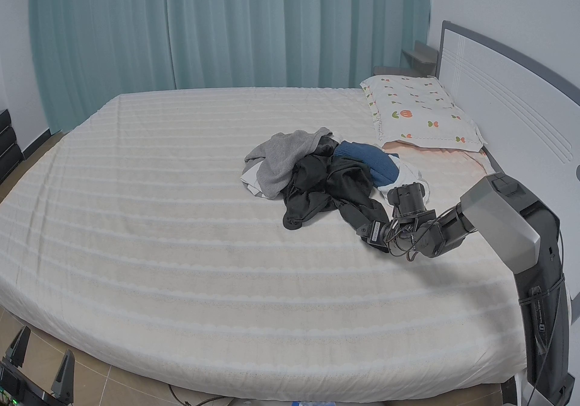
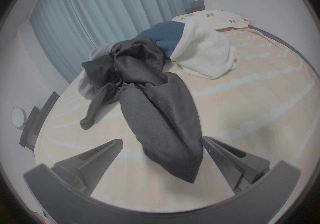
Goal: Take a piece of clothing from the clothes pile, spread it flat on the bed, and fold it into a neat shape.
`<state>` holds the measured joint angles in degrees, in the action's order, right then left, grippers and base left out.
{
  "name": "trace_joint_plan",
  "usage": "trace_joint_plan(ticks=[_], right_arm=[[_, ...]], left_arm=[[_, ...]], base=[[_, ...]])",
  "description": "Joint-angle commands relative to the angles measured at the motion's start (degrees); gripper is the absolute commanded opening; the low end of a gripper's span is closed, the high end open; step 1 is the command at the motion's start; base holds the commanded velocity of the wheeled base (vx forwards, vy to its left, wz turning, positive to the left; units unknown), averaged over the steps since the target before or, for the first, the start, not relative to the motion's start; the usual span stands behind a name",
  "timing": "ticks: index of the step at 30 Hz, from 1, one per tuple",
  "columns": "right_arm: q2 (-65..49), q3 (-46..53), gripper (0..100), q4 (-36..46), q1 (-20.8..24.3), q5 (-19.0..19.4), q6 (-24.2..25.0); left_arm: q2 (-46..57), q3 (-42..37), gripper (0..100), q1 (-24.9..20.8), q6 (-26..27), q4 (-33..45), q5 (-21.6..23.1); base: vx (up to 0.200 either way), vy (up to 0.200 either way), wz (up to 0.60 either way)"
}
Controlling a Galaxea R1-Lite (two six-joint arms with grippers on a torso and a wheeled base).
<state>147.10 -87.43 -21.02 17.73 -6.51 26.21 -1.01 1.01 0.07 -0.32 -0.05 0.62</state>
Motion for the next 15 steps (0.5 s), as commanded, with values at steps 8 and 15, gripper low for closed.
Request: trace_joint_plan(ticks=[8, 15], right_arm=[[3.89, -5.47, 100, 0.8, -0.41, -2.89, 0.07], [5.21, -7.32, 0, 0.19, -0.23, -3.6, 0.07]], left_arm=[[0.92, -0.92, 100, 0.01, -0.03, -0.04, -0.01], [0.92, -0.92, 100, 0.01, -0.03, -0.04, -0.01]], base=[[0.0, 0.0, 0.0], [0.0, 0.0, 0.0]])
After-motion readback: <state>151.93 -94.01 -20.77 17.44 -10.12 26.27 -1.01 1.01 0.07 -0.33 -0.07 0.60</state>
